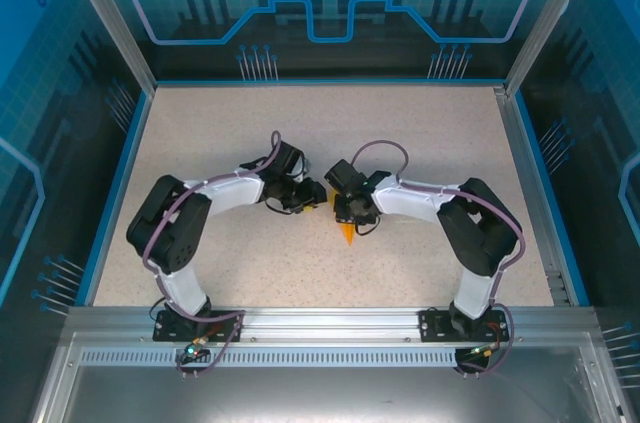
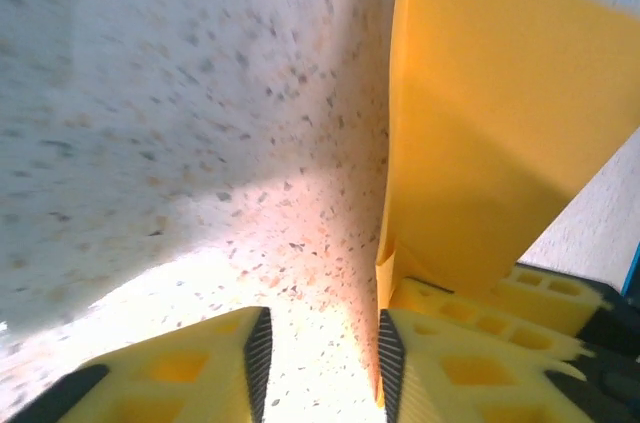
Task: Fold a paper plane with a square sheet of paper (pick it up from the middle)
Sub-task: Move the paper plane to the center of the table.
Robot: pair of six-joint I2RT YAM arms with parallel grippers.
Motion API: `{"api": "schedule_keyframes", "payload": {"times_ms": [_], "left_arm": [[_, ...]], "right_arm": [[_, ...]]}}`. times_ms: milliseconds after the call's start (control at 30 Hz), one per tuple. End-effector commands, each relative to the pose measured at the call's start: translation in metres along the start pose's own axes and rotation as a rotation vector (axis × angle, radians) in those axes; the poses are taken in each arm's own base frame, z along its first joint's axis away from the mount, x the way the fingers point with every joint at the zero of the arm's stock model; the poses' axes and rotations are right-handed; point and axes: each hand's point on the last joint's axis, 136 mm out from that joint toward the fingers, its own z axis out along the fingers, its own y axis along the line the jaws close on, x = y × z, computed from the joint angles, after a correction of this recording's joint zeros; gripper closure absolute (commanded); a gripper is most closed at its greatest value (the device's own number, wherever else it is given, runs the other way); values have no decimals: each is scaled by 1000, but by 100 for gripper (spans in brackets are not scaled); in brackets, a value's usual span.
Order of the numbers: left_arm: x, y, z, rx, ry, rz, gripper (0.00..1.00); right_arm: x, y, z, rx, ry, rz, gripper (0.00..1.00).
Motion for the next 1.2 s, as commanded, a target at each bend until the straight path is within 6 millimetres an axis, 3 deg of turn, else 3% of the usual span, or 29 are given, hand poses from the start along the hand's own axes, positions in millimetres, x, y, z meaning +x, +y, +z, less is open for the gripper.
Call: {"api": "schedule_keyframes", "payload": {"times_ms": [0, 267, 800, 933, 1033, 1167], "left_arm": [[-2, 29, -16, -130, -61, -62, 57], [-11, 70, -38, -243, -155, -175, 39], [-14, 86, -57, -306, -218, -189, 12], [-15, 88, -63, -318, -232, -188, 8], [-16, 90, -69, -332, -257, -184, 3], [-17, 95, -82, -356, -295, -178, 2]], "right_arm": [[4, -4, 0, 64, 2, -28, 74], [5, -8, 4, 96, 5, -26, 86], [17, -14, 24, 155, 51, -30, 87], [1, -4, 5, 133, 1, -47, 88], [-24, 7, -15, 106, -67, -71, 88], [-53, 16, -17, 84, -104, -93, 88]]}}
